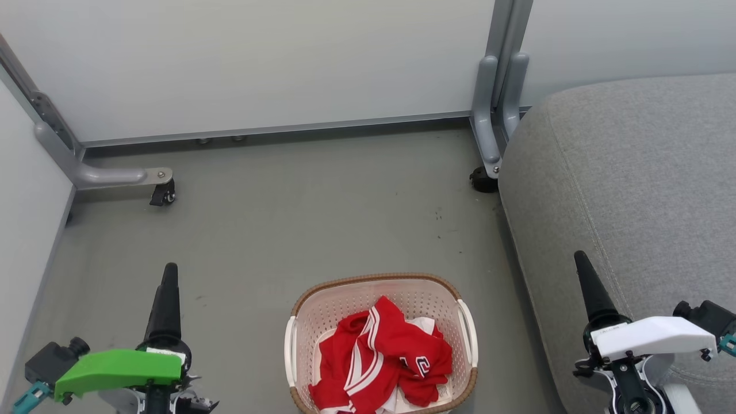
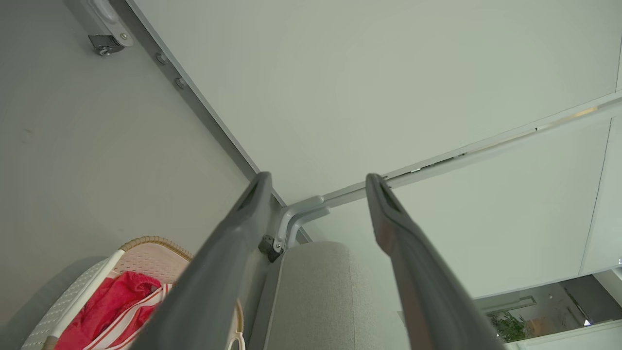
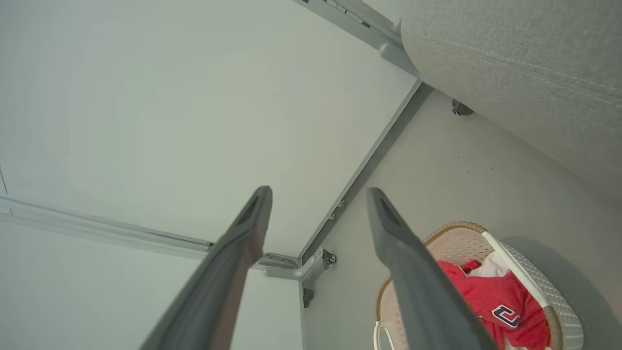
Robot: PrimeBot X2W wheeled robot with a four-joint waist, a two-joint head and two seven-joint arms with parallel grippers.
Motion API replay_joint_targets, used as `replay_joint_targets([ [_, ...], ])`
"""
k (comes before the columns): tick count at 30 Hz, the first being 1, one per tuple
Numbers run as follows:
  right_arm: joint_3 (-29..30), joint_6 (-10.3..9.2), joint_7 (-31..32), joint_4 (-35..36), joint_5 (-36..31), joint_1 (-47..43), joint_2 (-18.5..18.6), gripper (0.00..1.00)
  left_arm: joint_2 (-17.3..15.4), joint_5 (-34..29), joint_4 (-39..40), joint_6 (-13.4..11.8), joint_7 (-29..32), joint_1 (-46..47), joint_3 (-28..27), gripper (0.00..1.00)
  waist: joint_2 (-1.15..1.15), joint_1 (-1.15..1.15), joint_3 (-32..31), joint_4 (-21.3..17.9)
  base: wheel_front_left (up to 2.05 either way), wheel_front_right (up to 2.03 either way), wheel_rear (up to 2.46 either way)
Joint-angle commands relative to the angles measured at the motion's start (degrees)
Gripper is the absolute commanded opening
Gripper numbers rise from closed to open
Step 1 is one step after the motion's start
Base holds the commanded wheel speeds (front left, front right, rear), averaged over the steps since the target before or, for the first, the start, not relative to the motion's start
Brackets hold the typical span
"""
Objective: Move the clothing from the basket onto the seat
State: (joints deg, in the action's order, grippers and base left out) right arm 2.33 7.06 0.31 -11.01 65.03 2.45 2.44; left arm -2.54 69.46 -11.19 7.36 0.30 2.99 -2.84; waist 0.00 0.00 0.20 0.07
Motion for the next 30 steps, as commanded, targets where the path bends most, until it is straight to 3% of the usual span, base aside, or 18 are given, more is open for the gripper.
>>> replay_joint_targets([
  [1,-0.43,0.24,-0.71,1.35,-2.56,0.19,0.22,1.00,-0.18,-2.77,1.39,0.07,-0.64,0.42,0.33,1.00,0.00,0.00,-0.02,0.01,0.00,0.00,0.00],
  [30,-4.44,0.37,-6.46,5.30,-27.38,-2.20,0.33,1.00,-0.29,-27.51,4.44,0.11,-6.40,-1.30,5.45,1.00,0.00,0.00,-0.68,0.16,0.00,0.00,0.00],
])
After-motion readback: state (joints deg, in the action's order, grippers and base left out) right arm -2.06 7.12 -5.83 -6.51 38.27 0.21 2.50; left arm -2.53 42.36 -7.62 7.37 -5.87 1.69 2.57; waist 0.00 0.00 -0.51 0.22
